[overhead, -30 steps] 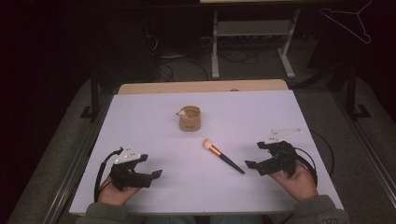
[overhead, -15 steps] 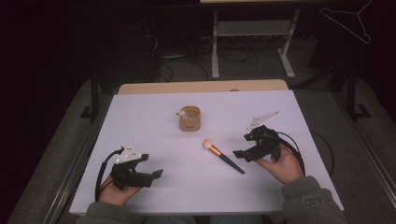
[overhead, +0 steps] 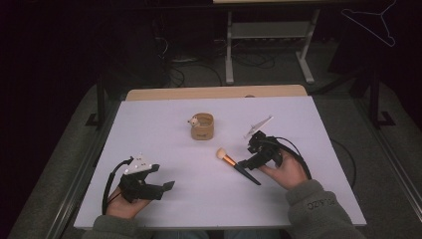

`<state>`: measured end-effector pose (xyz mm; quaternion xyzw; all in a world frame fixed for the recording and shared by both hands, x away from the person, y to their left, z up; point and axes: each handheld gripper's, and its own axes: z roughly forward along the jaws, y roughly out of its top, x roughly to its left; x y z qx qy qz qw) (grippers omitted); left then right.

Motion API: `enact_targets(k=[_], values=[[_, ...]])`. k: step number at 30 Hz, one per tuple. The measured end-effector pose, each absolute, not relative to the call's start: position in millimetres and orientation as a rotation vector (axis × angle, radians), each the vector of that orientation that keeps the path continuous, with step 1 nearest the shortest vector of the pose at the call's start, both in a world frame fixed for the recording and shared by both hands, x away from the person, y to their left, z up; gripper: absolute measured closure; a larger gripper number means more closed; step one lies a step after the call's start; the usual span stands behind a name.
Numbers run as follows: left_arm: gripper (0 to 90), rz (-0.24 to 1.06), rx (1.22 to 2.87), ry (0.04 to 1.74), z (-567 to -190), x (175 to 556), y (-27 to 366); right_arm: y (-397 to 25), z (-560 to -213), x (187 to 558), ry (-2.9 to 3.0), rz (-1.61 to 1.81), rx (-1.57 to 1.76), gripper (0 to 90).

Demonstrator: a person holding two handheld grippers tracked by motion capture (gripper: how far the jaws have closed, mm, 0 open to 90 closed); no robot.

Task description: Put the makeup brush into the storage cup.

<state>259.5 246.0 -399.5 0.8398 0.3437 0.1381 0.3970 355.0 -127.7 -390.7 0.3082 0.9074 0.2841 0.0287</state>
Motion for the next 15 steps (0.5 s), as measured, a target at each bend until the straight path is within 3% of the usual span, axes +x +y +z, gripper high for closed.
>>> enact_targets(k=[15], values=[[19.7, 0.34, 2.12, 0.877, -400.1, 259.7, 245.0, -105.7, -412.3, 361.3, 2.877, 0.732, 0.936, 46.3]])
